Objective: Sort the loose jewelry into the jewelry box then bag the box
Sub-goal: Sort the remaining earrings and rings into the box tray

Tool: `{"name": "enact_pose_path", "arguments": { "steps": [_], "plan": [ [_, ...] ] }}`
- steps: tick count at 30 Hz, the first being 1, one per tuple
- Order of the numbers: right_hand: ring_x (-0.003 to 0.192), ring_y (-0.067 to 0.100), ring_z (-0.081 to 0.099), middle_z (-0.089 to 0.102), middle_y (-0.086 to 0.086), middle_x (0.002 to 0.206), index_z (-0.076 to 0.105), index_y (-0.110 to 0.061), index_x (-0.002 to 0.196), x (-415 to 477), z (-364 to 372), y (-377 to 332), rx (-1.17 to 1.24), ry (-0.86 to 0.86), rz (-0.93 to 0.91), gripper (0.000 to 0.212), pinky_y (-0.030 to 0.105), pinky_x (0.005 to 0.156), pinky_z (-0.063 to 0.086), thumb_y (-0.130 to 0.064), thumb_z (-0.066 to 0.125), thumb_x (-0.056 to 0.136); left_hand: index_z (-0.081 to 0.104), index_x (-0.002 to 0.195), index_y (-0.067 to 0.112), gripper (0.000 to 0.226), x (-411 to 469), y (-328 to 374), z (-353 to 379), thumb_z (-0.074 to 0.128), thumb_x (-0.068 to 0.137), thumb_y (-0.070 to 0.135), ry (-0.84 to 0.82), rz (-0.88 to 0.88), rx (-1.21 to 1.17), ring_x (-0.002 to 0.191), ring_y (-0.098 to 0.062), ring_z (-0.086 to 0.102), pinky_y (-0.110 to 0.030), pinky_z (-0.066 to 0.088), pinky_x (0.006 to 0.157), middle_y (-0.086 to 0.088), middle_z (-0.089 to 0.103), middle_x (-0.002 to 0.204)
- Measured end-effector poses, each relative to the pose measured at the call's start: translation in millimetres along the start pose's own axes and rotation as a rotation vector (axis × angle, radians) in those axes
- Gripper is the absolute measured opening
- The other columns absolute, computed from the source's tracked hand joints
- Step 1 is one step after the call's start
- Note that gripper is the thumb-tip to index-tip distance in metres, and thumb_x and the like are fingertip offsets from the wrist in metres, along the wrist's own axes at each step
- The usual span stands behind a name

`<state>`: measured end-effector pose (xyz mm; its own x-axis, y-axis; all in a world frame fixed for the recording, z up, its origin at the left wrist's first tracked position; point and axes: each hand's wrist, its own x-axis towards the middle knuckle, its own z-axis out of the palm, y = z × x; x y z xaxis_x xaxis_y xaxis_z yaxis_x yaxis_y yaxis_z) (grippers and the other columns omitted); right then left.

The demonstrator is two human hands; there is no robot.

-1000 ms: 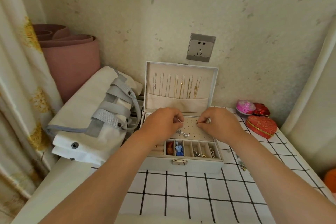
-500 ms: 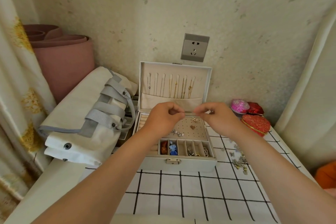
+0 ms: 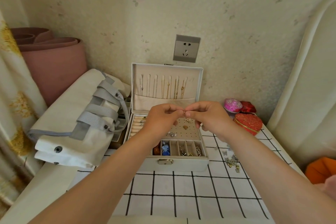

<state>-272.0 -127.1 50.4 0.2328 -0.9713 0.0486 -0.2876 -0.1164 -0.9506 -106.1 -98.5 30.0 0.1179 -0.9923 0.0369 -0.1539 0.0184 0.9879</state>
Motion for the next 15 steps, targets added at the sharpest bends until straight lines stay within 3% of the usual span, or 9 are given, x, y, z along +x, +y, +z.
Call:
{"name": "enact_pose_path", "arguments": {
  "steps": [5, 9, 12, 15],
  "plan": [
    [0.05, 0.011, 0.05, 0.075, 0.007, 0.085, 0.076, -0.011, 0.099, 4.6, -5.4, 7.1, 0.137, -0.032, 0.152, 0.013, 0.023, 0.046, 0.033, -0.009, 0.075, 0.086, 0.075, 0.1, 0.025, 0.015, -0.1, 1.9, -1.1, 0.07, 0.089, 0.016, -0.079, 0.017, -0.025, 0.071, -0.006, 0.064, -0.011, 0.044, 0.055, 0.004, 0.075, 0.093],
    [0.053, 0.012, 0.048, 0.076, 0.014, 0.101, 0.076, -0.01, 0.109, 6.6, -4.9, 9.9, 0.216, -0.096, 0.194, 0.02, 0.021, 0.045, 0.032, -0.012, 0.072, 0.089, 0.075, 0.097, 0.021, 0.012, 0.5, 1.5, 0.8, 0.074, 0.086, 0.016, -0.047, 0.079, -0.027, 0.065, -0.007, 0.064, -0.011, 0.045, 0.055, -0.001, 0.075, 0.087],
    [0.054, 0.012, 0.048, 0.076, 0.011, 0.098, 0.078, -0.015, 0.105, 5.4, -4.1, 10.0, 0.186, -0.113, 0.163, 0.018, 0.022, 0.046, 0.033, -0.013, 0.073, 0.088, 0.075, 0.09, 0.023, 0.008, 3.5, -0.9, 1.7, 0.077, 0.084, 0.019, -0.006, 0.087, -0.013, 0.062, -0.008, 0.063, -0.016, 0.052, 0.062, 0.002, 0.073, 0.079],
    [0.056, 0.01, 0.049, 0.074, 0.006, 0.086, 0.08, -0.019, 0.101, 3.9, -3.3, 9.6, 0.123, -0.144, 0.118, 0.021, 0.022, 0.047, 0.034, -0.012, 0.079, 0.081, 0.074, 0.085, 0.026, 0.005, 4.5, -4.1, 0.5, 0.077, 0.083, 0.023, 0.033, 0.098, 0.015, 0.059, -0.006, 0.063, -0.012, 0.05, 0.058, 0.005, 0.072, 0.075]
  ]
}}
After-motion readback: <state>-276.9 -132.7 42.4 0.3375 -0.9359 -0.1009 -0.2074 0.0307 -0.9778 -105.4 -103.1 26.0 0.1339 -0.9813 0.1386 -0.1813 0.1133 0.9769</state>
